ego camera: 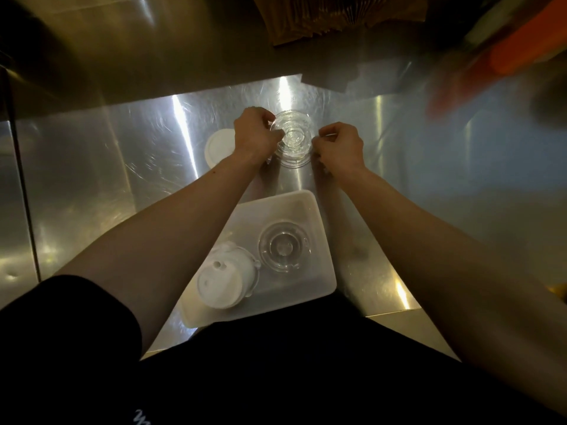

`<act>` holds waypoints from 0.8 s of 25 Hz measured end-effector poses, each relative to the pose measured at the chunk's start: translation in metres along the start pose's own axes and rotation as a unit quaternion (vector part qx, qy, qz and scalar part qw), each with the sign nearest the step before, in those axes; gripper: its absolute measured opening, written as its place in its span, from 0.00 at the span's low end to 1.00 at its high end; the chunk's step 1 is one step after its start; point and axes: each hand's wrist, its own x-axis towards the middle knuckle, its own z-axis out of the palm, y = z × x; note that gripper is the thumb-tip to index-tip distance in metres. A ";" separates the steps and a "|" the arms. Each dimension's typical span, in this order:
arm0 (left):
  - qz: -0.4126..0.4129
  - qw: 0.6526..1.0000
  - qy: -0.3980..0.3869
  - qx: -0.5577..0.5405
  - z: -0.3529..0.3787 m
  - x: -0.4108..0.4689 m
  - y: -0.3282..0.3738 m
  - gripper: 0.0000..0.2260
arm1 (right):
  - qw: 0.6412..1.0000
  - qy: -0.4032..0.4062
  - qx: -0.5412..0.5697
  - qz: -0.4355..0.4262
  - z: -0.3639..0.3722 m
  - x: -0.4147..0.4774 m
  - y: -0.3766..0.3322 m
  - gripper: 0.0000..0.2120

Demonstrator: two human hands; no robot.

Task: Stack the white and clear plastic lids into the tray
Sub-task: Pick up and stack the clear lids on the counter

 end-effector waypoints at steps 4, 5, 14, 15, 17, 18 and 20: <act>-0.004 1.000 0.002 -0.007 0.004 0.004 -0.004 0.17 | 0.999 0.010 -0.035 -0.018 0.006 0.005 0.001 0.08; -0.001 1.000 0.002 -0.009 0.003 0.004 -0.004 0.17 | 0.998 0.015 -0.050 -0.031 0.007 0.005 0.001 0.09; 0.002 1.000 -0.009 0.011 0.005 0.006 -0.008 0.16 | 0.994 0.032 -0.089 -0.063 0.006 0.005 0.002 0.11; 0.004 1.000 -0.011 0.014 0.005 0.005 -0.007 0.16 | 0.993 0.032 -0.090 -0.065 0.005 0.004 0.002 0.11; 0.005 1.000 -0.012 0.021 0.006 0.005 -0.007 0.16 | 0.993 0.028 -0.093 -0.066 0.004 0.003 0.002 0.10; 0.004 1.000 -0.012 0.022 0.006 0.005 -0.007 0.16 | 0.993 0.028 -0.095 -0.066 0.004 0.004 0.002 0.10; -0.002 1.000 -0.016 0.020 0.006 0.005 -0.007 0.15 | 0.993 0.029 -0.094 -0.064 0.004 0.005 0.002 0.10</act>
